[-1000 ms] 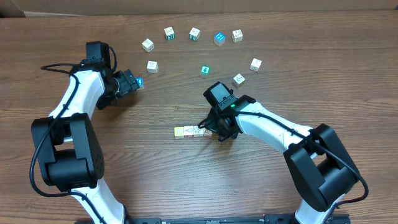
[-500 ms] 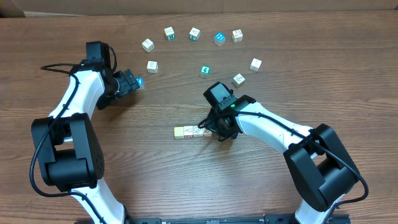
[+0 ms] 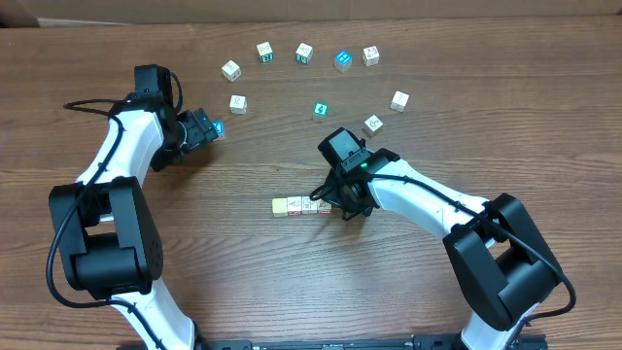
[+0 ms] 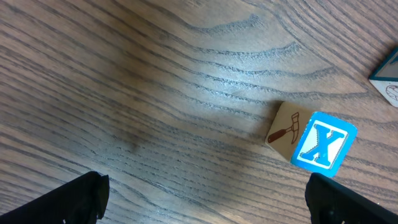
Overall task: Form a horizontal line
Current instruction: 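Lift the right gripper and swing it back toward the block arc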
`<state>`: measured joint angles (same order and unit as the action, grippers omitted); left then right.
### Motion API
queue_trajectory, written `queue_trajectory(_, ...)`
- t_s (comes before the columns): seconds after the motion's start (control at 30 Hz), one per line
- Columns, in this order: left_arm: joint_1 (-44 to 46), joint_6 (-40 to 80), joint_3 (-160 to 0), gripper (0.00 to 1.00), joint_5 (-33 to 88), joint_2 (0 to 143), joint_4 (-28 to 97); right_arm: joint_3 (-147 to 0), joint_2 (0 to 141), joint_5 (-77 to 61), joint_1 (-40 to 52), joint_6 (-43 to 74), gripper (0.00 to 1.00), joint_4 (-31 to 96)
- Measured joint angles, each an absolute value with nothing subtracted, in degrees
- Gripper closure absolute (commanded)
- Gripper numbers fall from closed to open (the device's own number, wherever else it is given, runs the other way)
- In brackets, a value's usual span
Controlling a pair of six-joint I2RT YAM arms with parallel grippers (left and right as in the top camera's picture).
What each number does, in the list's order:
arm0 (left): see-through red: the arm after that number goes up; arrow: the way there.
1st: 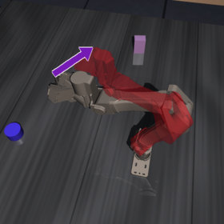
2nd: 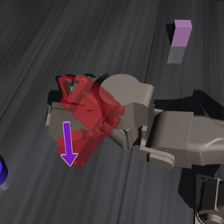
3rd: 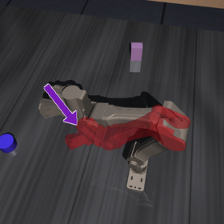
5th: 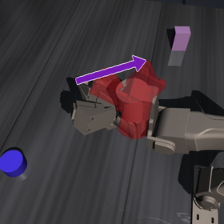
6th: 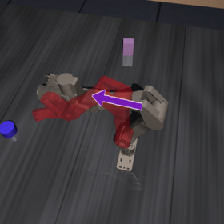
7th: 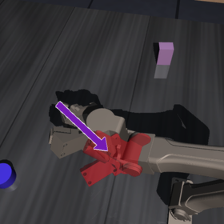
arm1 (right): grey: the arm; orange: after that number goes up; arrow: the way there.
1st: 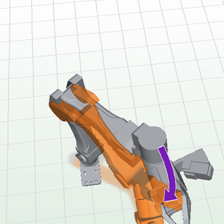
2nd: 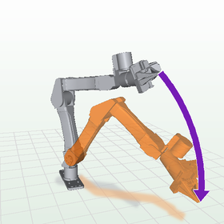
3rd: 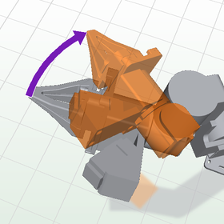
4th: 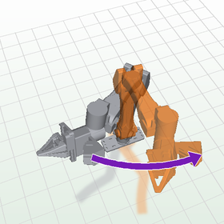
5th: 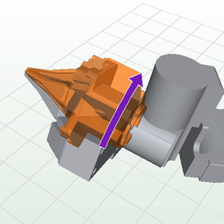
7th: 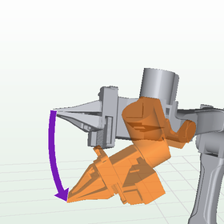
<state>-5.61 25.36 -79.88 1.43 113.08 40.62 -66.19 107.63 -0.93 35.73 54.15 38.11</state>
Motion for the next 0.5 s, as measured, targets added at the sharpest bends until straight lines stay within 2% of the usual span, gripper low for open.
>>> queue_trajectory(0.5, -5.6, 25.4, -79.9, 0.01, 1.4, 113.1, 40.6, -66.2, 107.6, 1.8, 28.9, 54.0, 0.95, 37.7)
